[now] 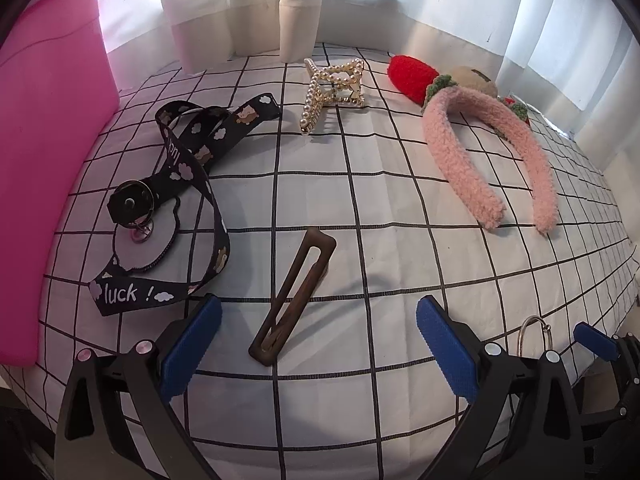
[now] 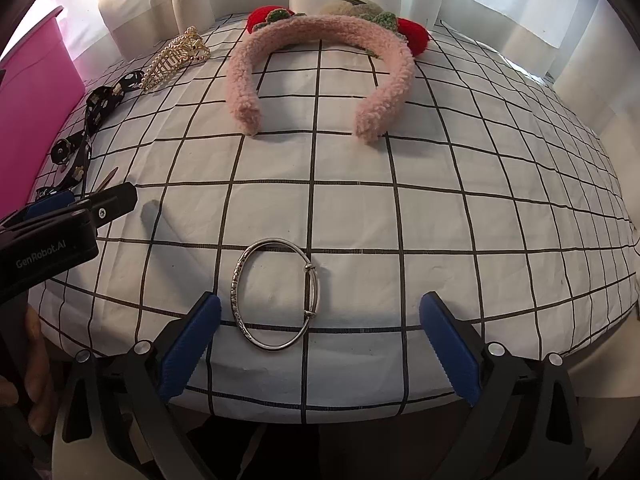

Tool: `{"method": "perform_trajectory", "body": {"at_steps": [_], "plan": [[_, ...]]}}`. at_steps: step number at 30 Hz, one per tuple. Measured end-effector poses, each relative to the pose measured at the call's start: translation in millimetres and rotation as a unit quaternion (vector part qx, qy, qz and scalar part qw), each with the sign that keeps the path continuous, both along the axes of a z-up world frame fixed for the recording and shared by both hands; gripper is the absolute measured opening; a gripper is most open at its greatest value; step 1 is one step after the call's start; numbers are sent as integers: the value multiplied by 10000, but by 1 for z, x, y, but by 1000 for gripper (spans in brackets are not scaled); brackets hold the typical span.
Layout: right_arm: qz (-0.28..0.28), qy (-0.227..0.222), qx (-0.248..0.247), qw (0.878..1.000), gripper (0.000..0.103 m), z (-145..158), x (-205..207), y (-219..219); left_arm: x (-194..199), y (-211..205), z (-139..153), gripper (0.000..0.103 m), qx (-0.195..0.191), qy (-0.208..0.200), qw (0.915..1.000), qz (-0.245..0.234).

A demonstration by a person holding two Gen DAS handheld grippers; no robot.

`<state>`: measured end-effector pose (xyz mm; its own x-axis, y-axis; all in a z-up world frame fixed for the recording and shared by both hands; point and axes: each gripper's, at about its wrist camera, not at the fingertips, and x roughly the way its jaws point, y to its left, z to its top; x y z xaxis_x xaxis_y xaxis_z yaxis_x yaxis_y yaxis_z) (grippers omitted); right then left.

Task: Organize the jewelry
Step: 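Grasp the brown hair clip with the left tool while the right tool grasps the small silver bangle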

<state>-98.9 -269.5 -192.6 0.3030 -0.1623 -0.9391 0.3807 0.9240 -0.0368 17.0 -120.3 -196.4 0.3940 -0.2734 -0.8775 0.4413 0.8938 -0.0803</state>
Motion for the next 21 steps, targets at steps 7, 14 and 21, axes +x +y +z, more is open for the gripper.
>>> {"method": "perform_trajectory", "body": {"at_steps": [7, 14, 21], "plan": [[45, -18, -15, 10000, 94, 0, 1, 0, -3, 3, 6, 61, 80, -143, 9999, -34], [83, -64, 19, 9999, 93, 1, -2, 2, -8, 7, 8, 14, 177, -346, 9990, -215], [124, -205, -31, 9997, 63, 8, -8, 8, -11, 8, 8, 13, 122, -368, 9989, -253]]}}
